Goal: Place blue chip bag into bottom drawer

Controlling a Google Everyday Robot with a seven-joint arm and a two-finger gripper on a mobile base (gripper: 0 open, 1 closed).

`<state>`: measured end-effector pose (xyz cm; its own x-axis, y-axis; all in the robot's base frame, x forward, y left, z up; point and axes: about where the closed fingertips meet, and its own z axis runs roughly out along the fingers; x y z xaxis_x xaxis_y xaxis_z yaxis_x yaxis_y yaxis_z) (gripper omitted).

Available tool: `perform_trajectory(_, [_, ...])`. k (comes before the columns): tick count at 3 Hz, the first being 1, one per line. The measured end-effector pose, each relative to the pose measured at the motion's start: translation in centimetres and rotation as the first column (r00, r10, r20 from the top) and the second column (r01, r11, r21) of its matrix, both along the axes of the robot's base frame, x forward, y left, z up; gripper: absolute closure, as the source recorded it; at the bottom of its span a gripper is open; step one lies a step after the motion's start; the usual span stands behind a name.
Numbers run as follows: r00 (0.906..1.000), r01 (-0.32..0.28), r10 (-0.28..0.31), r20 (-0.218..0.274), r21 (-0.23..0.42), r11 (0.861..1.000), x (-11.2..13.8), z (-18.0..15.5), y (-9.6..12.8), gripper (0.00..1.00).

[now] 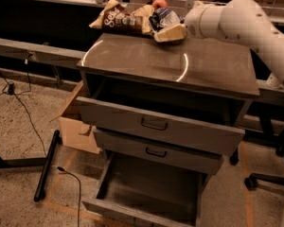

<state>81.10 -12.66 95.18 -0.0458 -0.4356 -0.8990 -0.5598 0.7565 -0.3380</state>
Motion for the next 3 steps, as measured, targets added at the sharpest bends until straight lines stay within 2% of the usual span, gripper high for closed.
perform_trajectory(1, [0.9997,-0.021,0.022,0.008,-0.035,0.999,3.2,-1.4,1.1,0.0])
perform_trajectory(2, [0.9992,-0.039,0.039,0.003,-0.079,0.996,6.2,-3.0,1.5,0.19])
perform_trajectory(3, [0.9991,-0.042,0.041,-0.012,-0.089,0.995,7.8,-4.4,1.6,0.41])
